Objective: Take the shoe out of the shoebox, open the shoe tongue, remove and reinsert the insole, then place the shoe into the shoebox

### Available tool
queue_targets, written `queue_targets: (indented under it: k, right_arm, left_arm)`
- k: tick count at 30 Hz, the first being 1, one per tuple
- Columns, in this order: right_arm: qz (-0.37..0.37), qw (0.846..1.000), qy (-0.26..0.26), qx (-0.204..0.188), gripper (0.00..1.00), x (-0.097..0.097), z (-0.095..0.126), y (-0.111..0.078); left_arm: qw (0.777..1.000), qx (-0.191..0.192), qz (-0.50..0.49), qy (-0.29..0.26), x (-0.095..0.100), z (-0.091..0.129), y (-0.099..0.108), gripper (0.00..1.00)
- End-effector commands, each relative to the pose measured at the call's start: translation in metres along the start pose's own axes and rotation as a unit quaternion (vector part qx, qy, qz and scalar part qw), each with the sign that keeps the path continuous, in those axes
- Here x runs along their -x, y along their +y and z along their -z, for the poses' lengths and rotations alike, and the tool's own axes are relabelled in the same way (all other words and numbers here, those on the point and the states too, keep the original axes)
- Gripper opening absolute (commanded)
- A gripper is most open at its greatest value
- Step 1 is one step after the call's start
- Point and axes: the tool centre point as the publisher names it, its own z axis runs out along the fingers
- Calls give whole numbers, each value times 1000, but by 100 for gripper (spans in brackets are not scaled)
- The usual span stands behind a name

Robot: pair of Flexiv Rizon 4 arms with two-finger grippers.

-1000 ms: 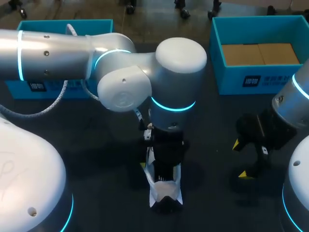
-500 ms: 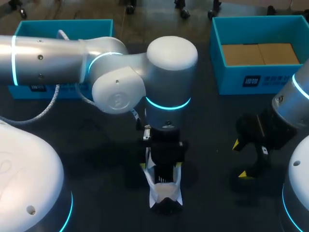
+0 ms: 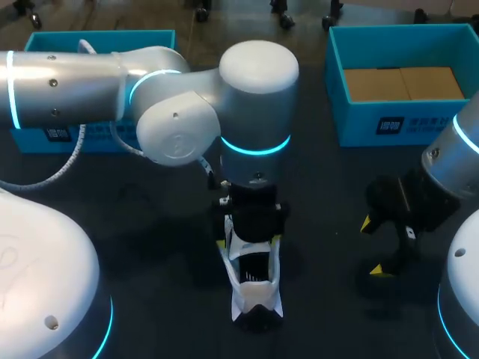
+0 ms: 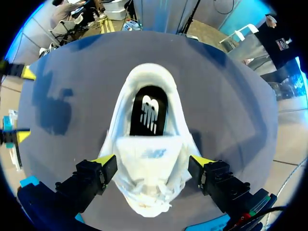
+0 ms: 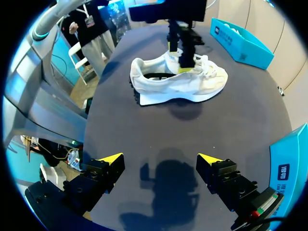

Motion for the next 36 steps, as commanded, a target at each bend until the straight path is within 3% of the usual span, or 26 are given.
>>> queue_targets:
  k: [1,10,13,14,18,20,26,36]
  right_arm:
    - [1,1000,0,0,100,0,-1,0]
    - [1,1000,0,0,100,0,-1,0]
    - [1,1000,0,0,100,0,-1,0]
    - [1,1000,0,0,100,0,-1,0]
    - [1,1000,0,0,100,0,-1,0]
    - [1,1000,0,0,100,0,-1,0]
    - [1,1000,0,0,100,0,-1,0]
    - [1,1000,0,0,100,0,-1,0]
  left_arm:
    - [1000,1,8,-10,-8,12,13,100]
    - [999,3,15,-41,-14,51,28,100]
    - [999,3,13,-43,-14,60,34,94]
    - [999,3,13,-43,-14,63,36,80]
    - [999,-1,8,-49,-18,74,38,46]
    - [999,-9,-1,-51,-19,77,36,46]
    - [999,-13,-23,-43,-17,63,20,35]
    - [996,-43,-67,-27,-6,22,-11,37]
